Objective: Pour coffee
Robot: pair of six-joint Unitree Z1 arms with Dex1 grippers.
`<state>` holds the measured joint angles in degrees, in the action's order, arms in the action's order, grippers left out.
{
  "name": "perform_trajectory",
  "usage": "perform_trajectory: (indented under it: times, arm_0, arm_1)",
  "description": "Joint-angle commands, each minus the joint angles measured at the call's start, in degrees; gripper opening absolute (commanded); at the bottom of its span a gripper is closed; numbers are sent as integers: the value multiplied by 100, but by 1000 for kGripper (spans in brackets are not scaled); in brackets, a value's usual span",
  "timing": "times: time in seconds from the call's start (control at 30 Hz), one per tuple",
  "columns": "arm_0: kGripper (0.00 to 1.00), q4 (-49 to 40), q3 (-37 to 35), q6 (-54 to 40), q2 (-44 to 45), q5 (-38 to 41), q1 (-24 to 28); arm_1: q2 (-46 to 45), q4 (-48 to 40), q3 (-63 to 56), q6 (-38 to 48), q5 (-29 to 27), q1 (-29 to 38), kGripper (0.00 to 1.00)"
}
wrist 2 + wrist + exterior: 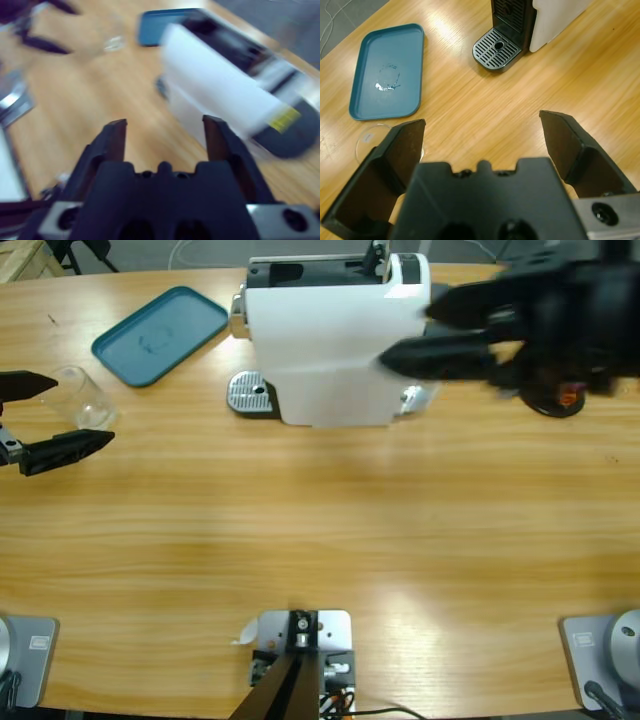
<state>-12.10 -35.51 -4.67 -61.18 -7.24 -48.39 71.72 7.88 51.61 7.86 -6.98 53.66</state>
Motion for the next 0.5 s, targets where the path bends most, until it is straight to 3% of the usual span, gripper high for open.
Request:
perform_trajectory:
  times: [0.03,0.3,0.5]
  arm_0:
    - [1000,-56,33,87,84,-48,-164]
    - [1000,-91,81,124,101,-49,-189]
    - [1000,-47,185,142,-43,-41,-189]
  arm_1:
    - [102,-1180,-255,863,-1443,-470,0]
    - [2014,-1465,1385,1274,-1709,-1033,0]
    - [2250,-1547,1658,2140,-2088,-715,0]
